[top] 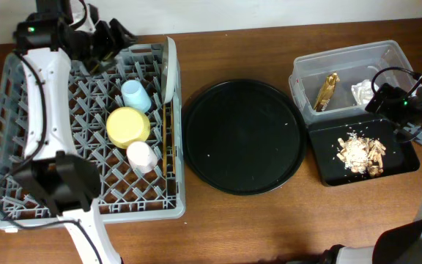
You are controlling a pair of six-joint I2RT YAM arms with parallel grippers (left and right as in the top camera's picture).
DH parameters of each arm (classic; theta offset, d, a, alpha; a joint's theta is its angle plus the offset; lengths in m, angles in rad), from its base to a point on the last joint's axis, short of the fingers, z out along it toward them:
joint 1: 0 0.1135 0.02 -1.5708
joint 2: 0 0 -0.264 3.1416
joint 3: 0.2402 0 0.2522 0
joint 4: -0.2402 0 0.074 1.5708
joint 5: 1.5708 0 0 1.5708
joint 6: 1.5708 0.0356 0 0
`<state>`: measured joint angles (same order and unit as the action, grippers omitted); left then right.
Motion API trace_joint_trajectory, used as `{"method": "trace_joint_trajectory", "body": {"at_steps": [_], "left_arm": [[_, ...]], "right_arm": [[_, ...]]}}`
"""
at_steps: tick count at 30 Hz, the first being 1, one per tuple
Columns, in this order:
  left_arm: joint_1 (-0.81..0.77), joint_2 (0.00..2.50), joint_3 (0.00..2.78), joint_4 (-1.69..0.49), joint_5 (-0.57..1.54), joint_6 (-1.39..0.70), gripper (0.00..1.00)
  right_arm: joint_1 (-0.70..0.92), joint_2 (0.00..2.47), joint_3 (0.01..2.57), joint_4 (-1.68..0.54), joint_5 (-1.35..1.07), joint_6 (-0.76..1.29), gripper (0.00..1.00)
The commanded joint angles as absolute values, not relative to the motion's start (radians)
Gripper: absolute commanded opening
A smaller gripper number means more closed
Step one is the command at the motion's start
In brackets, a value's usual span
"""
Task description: Sort waste into correct bins and load items into the dishwasher rack
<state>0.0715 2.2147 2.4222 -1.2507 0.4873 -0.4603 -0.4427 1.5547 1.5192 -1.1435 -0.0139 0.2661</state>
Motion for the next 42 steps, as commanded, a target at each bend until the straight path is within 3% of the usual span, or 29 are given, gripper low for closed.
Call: {"method": "trace_joint_trajectory", "body": {"at_steps": [1,26,36,42], "left_arm": [[0.073,2.158,2.444,-1.325,0.215,-0.44,0.99],[0.073,2.16,2.442,-1.404,0.213,-0.44,0.99],[0.073,2.16,2.442,-1.404,0.213,-0.44,0.99],[0.073,2.16,2.442,-1.404,0.213,-0.44,0.99]], "right_arm": [[-0.445,1.54,1.524,-1.143,-0.015,0.275,0.99],[-0.403,1.503,1.52,-1.144,-0.015,0.274,0.99],[-0.035,1.171,1.52,-1.144,-0.014,0.274,0.99],[0.155,0.962,1.52,-1.144,0.162,0.187,0.99]]}}
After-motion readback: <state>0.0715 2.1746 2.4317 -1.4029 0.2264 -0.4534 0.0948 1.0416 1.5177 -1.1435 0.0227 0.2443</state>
